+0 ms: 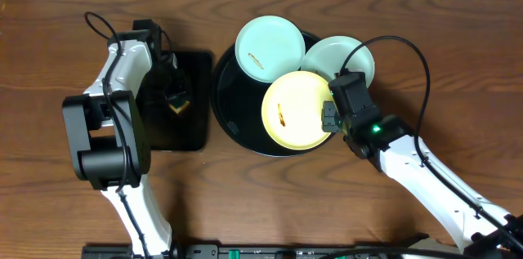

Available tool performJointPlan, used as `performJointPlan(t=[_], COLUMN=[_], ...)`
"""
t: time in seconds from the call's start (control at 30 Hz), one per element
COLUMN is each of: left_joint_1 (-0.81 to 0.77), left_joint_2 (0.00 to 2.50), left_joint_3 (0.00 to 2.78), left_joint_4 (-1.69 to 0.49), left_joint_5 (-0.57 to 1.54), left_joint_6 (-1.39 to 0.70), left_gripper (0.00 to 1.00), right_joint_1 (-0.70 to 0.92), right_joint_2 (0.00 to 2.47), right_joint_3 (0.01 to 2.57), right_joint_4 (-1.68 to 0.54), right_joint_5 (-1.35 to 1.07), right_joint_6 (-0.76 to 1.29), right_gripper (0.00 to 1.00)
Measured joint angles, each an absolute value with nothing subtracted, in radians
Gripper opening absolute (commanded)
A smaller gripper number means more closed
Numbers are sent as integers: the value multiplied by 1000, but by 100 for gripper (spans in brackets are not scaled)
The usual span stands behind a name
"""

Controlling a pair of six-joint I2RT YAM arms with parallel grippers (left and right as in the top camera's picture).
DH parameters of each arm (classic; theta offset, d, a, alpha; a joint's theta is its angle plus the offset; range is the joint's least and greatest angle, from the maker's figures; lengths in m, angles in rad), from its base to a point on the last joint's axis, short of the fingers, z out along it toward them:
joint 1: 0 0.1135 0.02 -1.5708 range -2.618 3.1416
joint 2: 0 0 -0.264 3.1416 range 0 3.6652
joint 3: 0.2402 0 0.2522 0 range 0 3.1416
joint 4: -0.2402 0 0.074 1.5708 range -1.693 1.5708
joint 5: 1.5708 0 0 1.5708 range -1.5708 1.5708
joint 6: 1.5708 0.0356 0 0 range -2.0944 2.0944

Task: Clean dirty plates on tray and stack at the side
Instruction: 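Reach the left gripper to the black tray and grasp the sponge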

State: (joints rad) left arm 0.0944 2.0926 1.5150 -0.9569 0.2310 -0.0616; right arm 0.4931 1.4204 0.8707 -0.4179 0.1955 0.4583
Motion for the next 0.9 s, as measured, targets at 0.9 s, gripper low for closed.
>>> performJointPlan(t=[0.9], left_joint_1=[73], left_joint_2=[2093], left_joint_3=[1497], left_joint_4=[-981], left_joint_5=[104], left_joint_6=[-268], left_gripper=[51], right_joint_1=[493], right_joint_2=[1420], right_joint_3=[871], right_joint_4=[-418], right_joint_5=[196], right_joint_6=[458], right_gripper=[2])
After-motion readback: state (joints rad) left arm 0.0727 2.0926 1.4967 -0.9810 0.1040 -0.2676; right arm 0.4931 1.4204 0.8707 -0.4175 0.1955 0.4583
